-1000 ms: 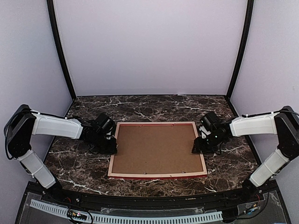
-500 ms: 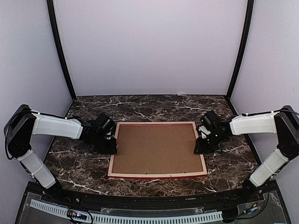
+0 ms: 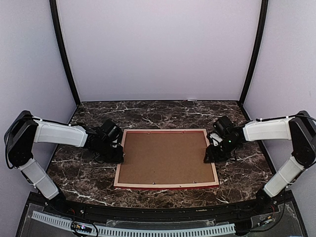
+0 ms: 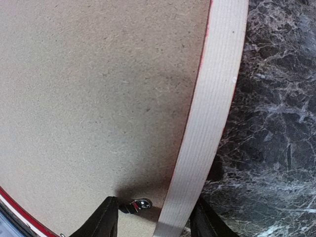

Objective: Put the photo into the frame
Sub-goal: Press the fastener onto the backboard.

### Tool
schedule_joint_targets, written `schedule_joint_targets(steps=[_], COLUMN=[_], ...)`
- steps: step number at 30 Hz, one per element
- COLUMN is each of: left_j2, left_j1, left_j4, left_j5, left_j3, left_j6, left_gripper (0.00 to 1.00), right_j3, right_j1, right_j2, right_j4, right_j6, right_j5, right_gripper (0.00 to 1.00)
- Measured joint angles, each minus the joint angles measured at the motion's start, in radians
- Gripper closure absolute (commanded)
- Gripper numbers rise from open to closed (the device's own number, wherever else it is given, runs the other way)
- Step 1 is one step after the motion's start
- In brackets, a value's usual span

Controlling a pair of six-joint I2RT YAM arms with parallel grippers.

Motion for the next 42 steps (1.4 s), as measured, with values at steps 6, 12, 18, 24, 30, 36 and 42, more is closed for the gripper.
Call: schedule_joint_targets(steps=[6,12,18,24,30,36,42], left_j2=[0.000,0.000,0.000,0.000,0.000,-0.001,-0.001], left_j1=[0.000,0.000,0.000,0.000,0.000,0.000,0.000], left_j4=[0.000,-0.001,-0.001,-0.002,-0.002,-0.002,-0.003], left_j5=[0.000,-0.002,-0.002,-0.010,-0.021,-0.021,-0.021], left_j3=[0.000,0.000,0.000,0.000,0.000,0.000,0.000], left_j6=[0.000,0.000,0.001,0.001,0.001,0.001,0.001], left_gripper=[0.76,0.76,0.76,0.76,0.76,0.76,0.76], right_j3=[0.008,0.012,0.023,0.035,0.046,0.047,0.049], right_j1=[-0.002,-0.006,-0.011,-0.026,-0.029,-0.029,-0.029], right_j2=[0.017,0.017,0.024,0.034,0.046,0.050,0.053], right_j4=[-0.001,-0.013,-0.033,-0.052,-0.061,-0.059,-0.063], right_j6=[0.045,0.030,-0.034,-0.090,-0.109,-0.108,-0.111], right_j5=[0.010,0.009,-0.003,-0.032,-0.053,-0.062,-0.054], right_gripper=[0.61,0.64,0.66,0.66,0.57,0.56,0.65])
